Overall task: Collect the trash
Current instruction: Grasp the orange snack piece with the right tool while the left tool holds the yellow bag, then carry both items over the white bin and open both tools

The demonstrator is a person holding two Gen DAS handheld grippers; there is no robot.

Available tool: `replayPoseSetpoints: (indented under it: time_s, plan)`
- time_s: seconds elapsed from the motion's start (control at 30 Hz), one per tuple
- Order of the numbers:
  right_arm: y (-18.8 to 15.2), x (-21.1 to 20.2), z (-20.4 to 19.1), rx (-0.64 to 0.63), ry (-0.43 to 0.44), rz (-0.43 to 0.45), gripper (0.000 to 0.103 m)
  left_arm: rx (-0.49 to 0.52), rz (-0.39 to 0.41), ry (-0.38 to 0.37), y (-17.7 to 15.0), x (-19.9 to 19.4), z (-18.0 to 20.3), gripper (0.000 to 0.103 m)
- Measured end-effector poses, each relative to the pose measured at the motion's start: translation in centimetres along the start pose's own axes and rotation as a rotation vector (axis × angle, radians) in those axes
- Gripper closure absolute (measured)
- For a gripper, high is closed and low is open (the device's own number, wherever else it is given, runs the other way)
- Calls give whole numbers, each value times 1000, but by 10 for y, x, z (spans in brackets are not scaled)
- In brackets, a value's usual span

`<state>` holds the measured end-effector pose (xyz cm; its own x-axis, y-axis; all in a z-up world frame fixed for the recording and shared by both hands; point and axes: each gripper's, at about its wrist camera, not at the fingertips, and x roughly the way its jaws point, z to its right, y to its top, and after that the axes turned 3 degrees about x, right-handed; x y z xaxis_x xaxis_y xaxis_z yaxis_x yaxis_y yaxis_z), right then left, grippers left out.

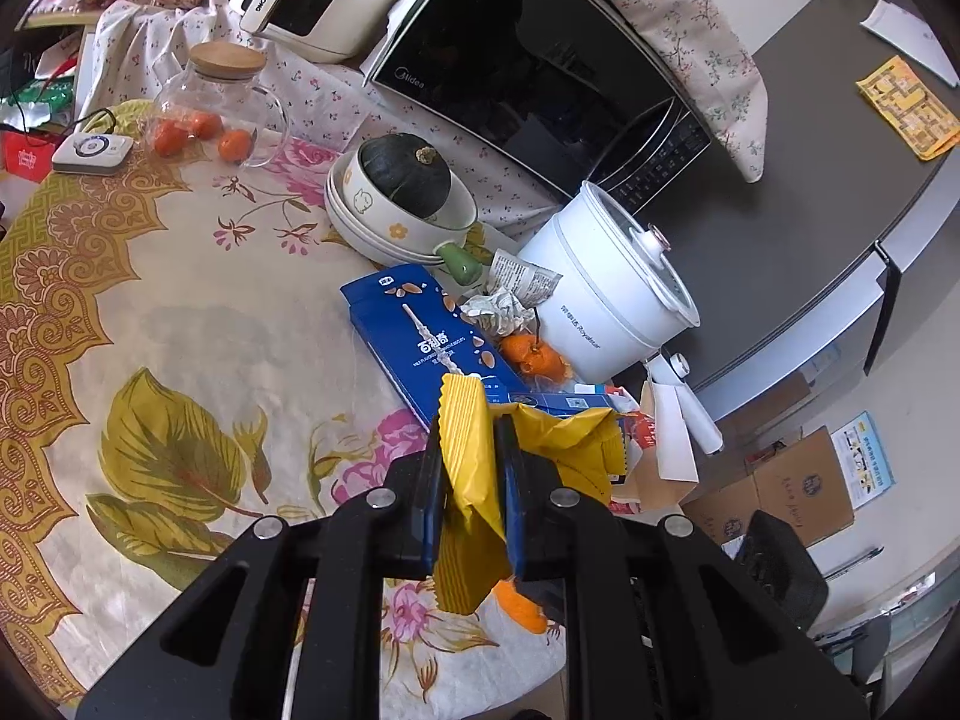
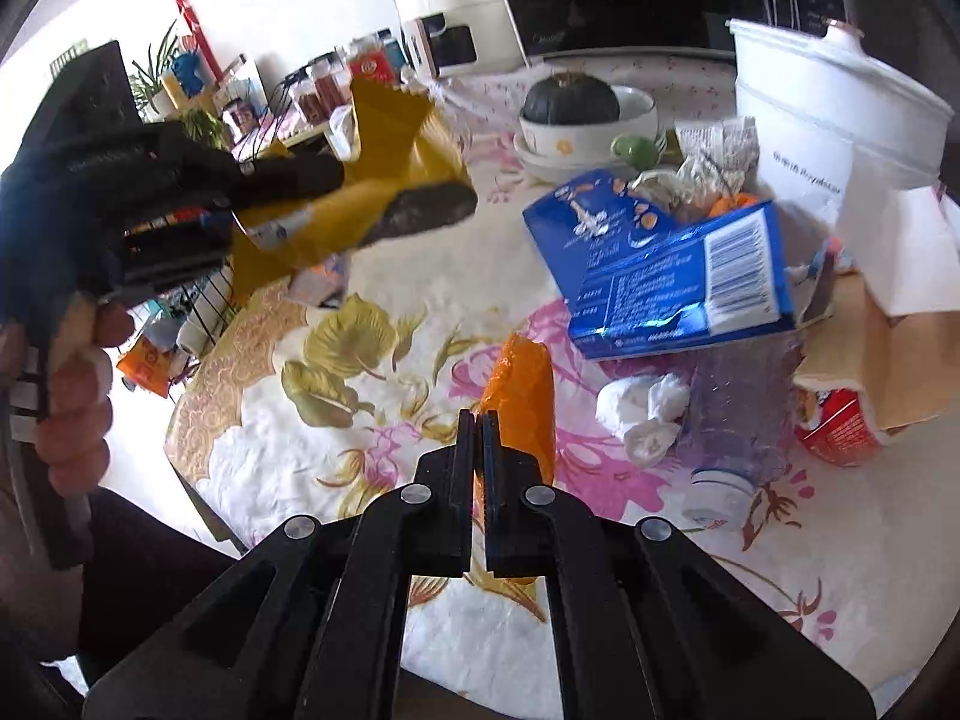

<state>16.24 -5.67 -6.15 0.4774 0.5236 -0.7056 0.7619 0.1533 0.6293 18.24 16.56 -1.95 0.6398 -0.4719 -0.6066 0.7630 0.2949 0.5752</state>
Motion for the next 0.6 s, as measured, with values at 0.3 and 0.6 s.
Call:
replayPoseSetpoints:
  time_s: [0.3,0.6]
  plan:
    - [7,-39,10,37,-15,95,102,-1,33,-20,-1,-4,15,87]
    - [17,-111,26,75,-58,252,102,2,80,-65,0,-12,34,87]
